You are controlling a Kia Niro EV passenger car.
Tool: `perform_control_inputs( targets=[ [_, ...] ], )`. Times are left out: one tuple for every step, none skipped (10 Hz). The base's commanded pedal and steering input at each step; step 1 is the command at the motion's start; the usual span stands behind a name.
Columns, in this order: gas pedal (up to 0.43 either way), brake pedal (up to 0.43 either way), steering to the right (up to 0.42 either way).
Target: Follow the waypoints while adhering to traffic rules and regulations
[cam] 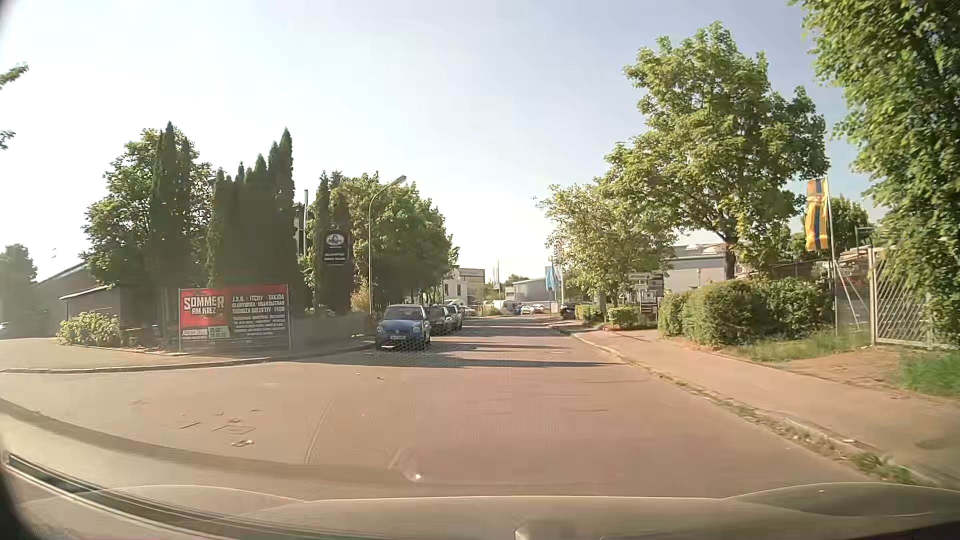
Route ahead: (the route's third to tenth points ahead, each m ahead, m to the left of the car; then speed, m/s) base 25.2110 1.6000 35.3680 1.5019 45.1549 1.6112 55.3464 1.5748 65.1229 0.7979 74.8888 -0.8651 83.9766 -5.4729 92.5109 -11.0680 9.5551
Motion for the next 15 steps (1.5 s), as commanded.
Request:
perform_control_inputs(
  targets=[
    [0.110,0.000,0.009],
    [0.087,0.000,0.010],
    [0.087,0.000,0.012],
    [0.079,0.000,0.019],
    [0.020,0.000,0.021],
    [0.008,0.000,0.021],
    [0.008,0.000,0.022],
    [0.008,0.000,0.021],
    [0.000,0.000,0.019],
    [0.000,0.000,0.015],
    [0.000,0.000,0.009],
    [0.000,0.000,0.006],
    [0.000,0.000,0.005],
    [0.028,0.000,0.005],
    [0.047,0.000,0.004]
  ],
)
